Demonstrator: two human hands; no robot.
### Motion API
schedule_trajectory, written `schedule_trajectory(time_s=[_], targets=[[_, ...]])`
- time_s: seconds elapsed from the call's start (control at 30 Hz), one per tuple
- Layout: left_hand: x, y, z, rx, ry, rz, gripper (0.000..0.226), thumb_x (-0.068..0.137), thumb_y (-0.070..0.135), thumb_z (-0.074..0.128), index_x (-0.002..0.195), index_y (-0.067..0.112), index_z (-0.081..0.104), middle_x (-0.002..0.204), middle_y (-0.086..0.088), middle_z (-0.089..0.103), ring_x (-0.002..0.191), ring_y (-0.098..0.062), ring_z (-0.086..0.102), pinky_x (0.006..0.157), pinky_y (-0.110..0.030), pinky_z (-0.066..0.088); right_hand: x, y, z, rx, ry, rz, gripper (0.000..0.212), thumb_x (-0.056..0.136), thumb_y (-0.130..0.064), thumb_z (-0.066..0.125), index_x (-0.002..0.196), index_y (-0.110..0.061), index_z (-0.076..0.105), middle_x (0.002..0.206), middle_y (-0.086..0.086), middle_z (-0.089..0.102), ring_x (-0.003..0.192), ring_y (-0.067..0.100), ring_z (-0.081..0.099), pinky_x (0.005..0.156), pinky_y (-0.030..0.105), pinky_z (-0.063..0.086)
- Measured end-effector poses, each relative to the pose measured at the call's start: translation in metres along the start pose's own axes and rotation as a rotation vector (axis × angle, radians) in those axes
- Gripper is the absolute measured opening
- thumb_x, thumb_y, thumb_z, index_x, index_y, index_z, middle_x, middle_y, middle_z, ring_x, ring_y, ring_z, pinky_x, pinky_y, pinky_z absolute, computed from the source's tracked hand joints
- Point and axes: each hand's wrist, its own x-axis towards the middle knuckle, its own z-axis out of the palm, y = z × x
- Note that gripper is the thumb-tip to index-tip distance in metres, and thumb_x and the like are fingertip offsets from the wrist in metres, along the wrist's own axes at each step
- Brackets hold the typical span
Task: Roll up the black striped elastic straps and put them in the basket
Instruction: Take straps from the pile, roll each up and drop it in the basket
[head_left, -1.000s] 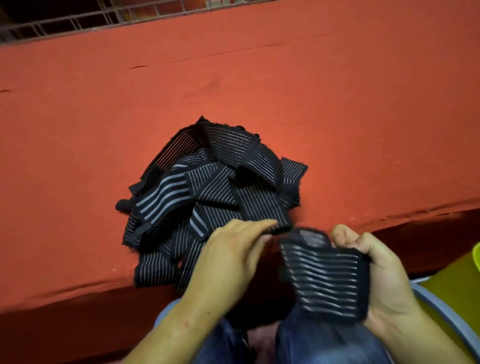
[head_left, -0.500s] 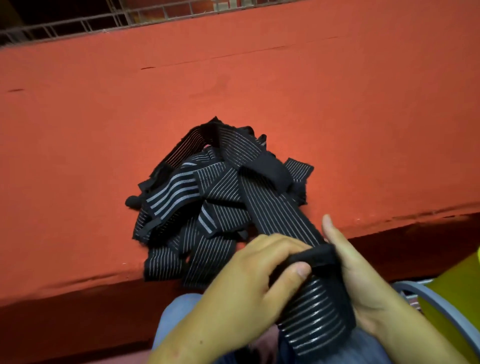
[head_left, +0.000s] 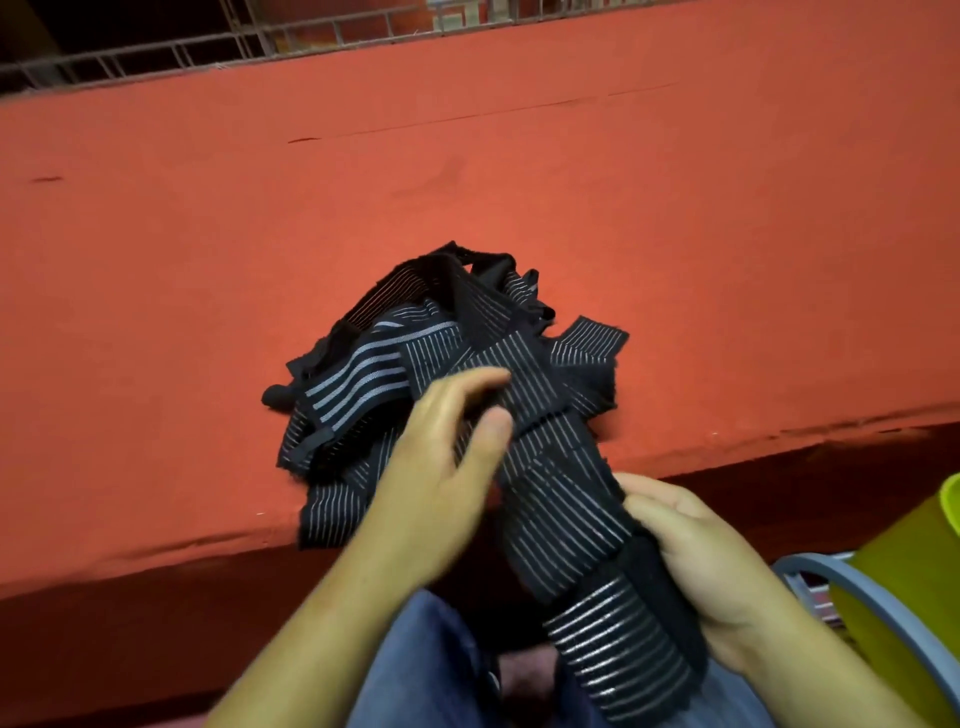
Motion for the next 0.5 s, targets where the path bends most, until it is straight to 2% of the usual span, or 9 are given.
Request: schedule_trajectory(time_s=[0.1,0.17,0.27,0.33,0.43,0.5], targets=[[0.035,-0.021,-0.001,0.104,-0.092,-0.082,0.053,0.106,0.049,0.044,0.156,0.033,0.034,0.158,0.019,0.038,0.147,0.002,0.03,0.124,-0.032,0.027,-0.003,0.004,0.0,-0.065,0.038,0.021,0.03,0.094,0.0,0.051,0.101,-0.002,0.081,0.112,0.035,0.072,0.091,0.035,0.07,0.077,0.039,0.054],[0.056,-0.034,0.002,0.148,-0.177,-0.095,0.062,0.105,0.056,0.039,0.161,0.034,0.025,0.164,0.015,0.032,0.151,-0.002,0.027,0.126,-0.037,0.024,-0.005,0.006,0.0,-0.085,0.053,0.034,0.031,0.098,0.002,0.048,0.099,0.001,0.079,0.109,0.038,0.071,0.089,0.036,0.069,0.075,0.038,0.053],[0.077,-0.048,0.012,0.359,-0.285,-0.09,0.064,0.101,0.071,0.026,0.159,0.045,0.025,0.168,0.011,0.028,0.155,-0.013,0.022,0.127,-0.048,0.019,-0.008,0.006,-0.002,-0.114,0.053,0.045,0.028,0.097,0.003,0.048,0.095,0.005,0.076,0.095,0.033,0.073,0.083,0.033,0.068,0.072,0.037,0.051],[0.083,-0.051,0.018,0.488,-0.378,-0.162,0.063,0.098,0.074,0.015,0.156,0.052,0.027,0.17,0.012,0.021,0.158,-0.016,0.011,0.128,-0.05,0.011,-0.009,0.008,-0.005,-0.126,0.06,0.044,0.025,0.096,0.002,0.049,0.097,0.008,0.073,0.096,0.035,0.071,0.084,0.033,0.068,0.073,0.038,0.05],[0.085,-0.055,0.025,0.527,-0.408,-0.218,0.062,0.1,0.07,0.006,0.155,0.053,0.029,0.171,0.014,0.016,0.159,-0.015,0.004,0.128,-0.05,0.006,-0.012,0.008,-0.01,-0.087,0.072,0.01,0.025,0.096,0.002,0.05,0.098,0.008,0.074,0.105,0.039,0.07,0.086,0.033,0.068,0.075,0.038,0.05],[0.085,-0.058,0.028,0.54,-0.398,-0.232,0.063,0.101,0.068,0.004,0.156,0.052,0.03,0.171,0.013,0.015,0.159,-0.014,0.003,0.128,-0.049,0.005,-0.015,0.006,-0.013,-0.056,0.041,0.003,0.019,0.091,0.002,0.054,0.09,0.01,0.072,0.092,0.037,0.069,0.08,0.031,0.066,0.07,0.035,0.051]])
